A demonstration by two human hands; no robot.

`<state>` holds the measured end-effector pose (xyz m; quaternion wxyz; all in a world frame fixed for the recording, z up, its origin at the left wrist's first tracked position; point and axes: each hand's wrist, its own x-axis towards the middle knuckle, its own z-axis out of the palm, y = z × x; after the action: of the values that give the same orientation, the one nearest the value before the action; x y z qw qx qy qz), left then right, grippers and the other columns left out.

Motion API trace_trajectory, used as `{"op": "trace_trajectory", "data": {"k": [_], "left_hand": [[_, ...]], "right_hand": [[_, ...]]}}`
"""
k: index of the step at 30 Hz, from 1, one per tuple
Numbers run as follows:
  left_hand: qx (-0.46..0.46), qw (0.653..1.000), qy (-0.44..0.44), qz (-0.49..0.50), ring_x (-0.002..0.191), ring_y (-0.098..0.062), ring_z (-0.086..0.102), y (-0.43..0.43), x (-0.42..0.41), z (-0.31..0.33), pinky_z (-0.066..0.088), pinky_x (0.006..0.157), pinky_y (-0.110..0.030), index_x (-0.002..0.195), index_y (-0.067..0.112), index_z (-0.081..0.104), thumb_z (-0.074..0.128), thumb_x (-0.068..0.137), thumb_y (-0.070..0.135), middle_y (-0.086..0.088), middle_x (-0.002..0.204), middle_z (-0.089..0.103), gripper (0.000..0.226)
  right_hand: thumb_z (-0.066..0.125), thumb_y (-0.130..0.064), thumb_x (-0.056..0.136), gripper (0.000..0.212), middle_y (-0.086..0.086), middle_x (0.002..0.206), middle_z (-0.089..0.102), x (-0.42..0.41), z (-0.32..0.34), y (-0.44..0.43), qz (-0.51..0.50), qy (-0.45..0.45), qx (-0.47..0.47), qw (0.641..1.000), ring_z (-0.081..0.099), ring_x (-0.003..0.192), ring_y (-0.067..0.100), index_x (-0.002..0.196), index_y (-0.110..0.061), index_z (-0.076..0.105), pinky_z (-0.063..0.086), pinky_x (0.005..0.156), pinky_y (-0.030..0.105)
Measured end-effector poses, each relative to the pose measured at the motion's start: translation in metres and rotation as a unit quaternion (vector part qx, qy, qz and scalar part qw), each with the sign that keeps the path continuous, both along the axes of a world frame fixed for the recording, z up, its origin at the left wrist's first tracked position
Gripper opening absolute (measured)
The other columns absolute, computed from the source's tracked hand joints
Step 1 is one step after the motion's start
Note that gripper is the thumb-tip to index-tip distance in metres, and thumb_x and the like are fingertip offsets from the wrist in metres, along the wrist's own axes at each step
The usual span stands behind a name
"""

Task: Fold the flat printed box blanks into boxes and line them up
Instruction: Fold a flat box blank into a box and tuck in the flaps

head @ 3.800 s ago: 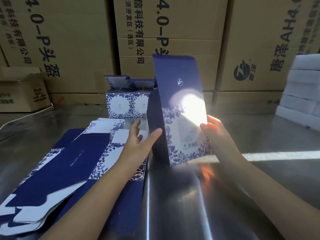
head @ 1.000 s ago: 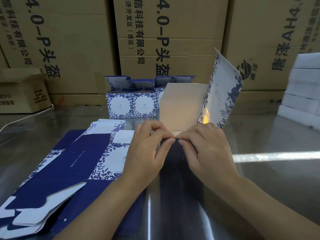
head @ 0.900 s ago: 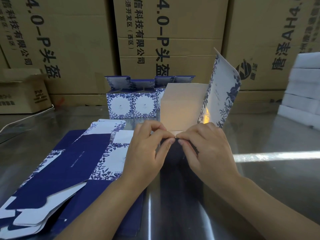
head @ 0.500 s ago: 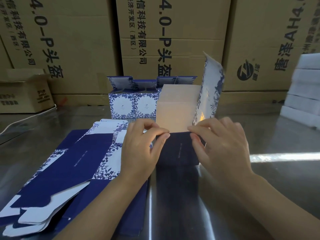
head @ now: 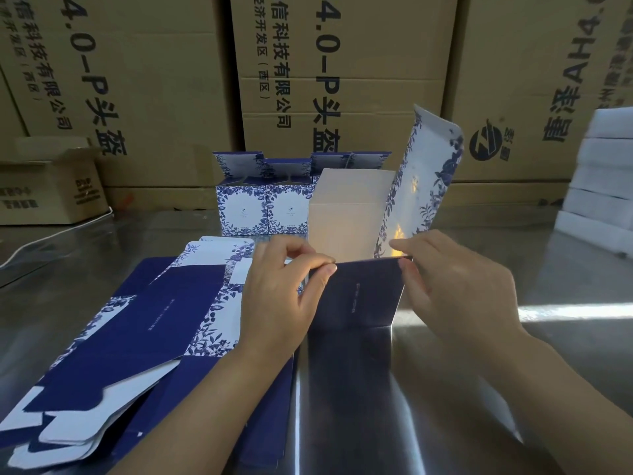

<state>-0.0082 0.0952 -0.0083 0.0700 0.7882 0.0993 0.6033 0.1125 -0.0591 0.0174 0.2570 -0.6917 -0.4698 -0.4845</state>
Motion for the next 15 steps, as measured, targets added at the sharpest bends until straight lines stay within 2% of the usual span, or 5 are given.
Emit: {"op": "trace_trajectory", "data": {"k": [3,6,8,12,15], "left_hand": [[0.006,1.0,0.0,-0.001,0.088,-0.012,0.045,0.0004,-0.0002,-0.001,0.033,0.079,-0.014,0.086,0.013,0.074,0.056,0.089,0.027,-0.002,0.091,0.058,0.022],[0.01,1.0,-0.003,-0.002,0.087,-0.011,0.045,0.0002,0.0003,-0.002,0.035,0.076,-0.016,0.087,0.013,0.074,0.056,0.089,0.028,-0.002,0.091,0.058,0.023],[0.015,1.0,-0.001,-0.007,0.087,-0.011,0.045,-0.0005,0.0013,-0.0023,0.035,0.077,-0.016,0.086,0.013,0.074,0.056,0.089,0.028,-0.002,0.09,0.058,0.023],[0.016,1.0,0.005,-0.01,0.087,-0.011,0.045,-0.0004,0.0011,-0.0025,0.032,0.08,-0.013,0.084,0.013,0.073,0.055,0.089,0.027,-0.003,0.09,0.058,0.024],[0.007,1.0,0.012,-0.01,0.087,-0.011,0.045,-0.0009,-0.0003,-0.0021,0.031,0.081,-0.012,0.084,0.013,0.072,0.054,0.089,0.027,-0.002,0.09,0.058,0.023]], "right_hand": [[0.076,0.004,0.069,0.036,0.0,0.083,0.071,-0.0003,0.0004,-0.0009,0.013,0.02,-0.031,0.999,0.063,0.054,0.023,0.099,-0.016,0.072,0.039,0.039,0.025],[0.071,0.001,0.075,0.031,-0.003,0.084,0.071,-0.0007,0.0025,-0.0026,0.028,0.089,-0.041,0.995,0.063,0.056,0.026,0.1,-0.015,0.066,0.046,0.041,0.032],[0.069,0.0,0.077,0.026,-0.005,0.081,0.07,0.0007,0.0026,-0.0027,0.023,0.111,-0.047,0.992,0.061,0.054,0.025,0.098,-0.014,0.061,0.044,0.043,0.032],[0.076,0.007,0.066,0.03,-0.002,0.059,0.064,0.0022,0.0,-0.0012,0.006,0.055,-0.035,0.998,0.052,0.039,0.024,0.087,-0.01,0.063,0.035,0.035,0.025],[0.079,0.009,0.059,0.035,-0.001,0.059,0.066,0.0038,-0.0007,-0.0004,0.004,0.025,-0.022,0.999,0.055,0.041,0.024,0.085,-0.013,0.069,0.037,0.036,0.023]]}}
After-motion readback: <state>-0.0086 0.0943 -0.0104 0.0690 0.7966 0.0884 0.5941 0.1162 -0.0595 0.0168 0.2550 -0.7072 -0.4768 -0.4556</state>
